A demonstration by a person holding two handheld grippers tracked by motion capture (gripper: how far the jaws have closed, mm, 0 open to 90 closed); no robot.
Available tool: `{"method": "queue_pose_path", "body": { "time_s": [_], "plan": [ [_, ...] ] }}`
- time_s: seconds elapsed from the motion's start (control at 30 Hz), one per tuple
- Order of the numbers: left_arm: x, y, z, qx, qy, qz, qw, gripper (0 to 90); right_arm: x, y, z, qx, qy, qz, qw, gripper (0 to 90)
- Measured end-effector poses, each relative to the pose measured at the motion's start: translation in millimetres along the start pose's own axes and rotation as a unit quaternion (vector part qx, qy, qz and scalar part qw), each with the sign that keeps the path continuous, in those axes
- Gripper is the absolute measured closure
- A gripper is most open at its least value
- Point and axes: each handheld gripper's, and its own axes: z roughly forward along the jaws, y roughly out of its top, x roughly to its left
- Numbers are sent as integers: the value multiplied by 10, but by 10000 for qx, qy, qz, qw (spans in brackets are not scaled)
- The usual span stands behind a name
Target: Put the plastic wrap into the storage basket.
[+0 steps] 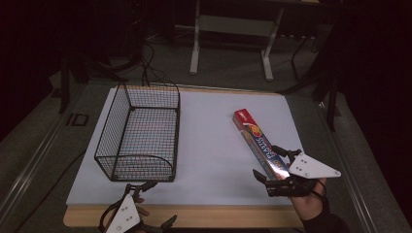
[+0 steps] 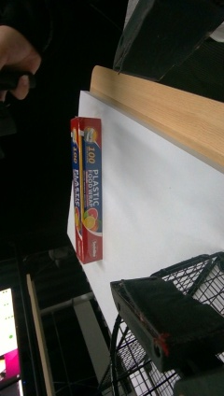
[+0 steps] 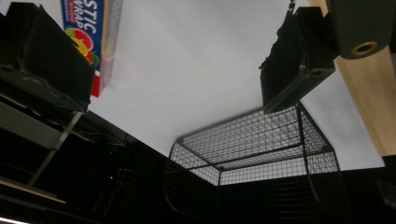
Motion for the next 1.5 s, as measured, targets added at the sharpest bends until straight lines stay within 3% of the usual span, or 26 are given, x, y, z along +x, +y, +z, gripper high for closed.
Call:
{"method": "queue_pose_path", "body": {
  "time_s": [0.17, 0.37, 0.83, 0.87, 1.23, 1.5],
  "plan": [
    [4, 0, 0, -9, -1, -27, 10000, 1, -120, 88, 20, -36, -206, 70, 9998, 98],
    [3, 0, 0, 2, 0, -12, 10000, 1, -226, 134, 83, 40, -284, 170, 9994, 97],
    [0, -1, 1, 8, -13, -3, 10000, 1, -610, 81, 448, 728, -445, 440, 9954, 99],
    [0, 0, 0, 15, -21, 2, 10000, 1, -689, 40, 521, 876, -433, 533, 9938, 105],
    [1, -2, 7, 18, -41, 8, 10000, 1, -956, -225, 820, 1495, -502, 914, 9832, 123],
    [-1, -5, 16, 40, -33, 11, 10000, 1, -1106, -416, 1016, 2054, -497, 1209, 9699, 127]
  ]
}}
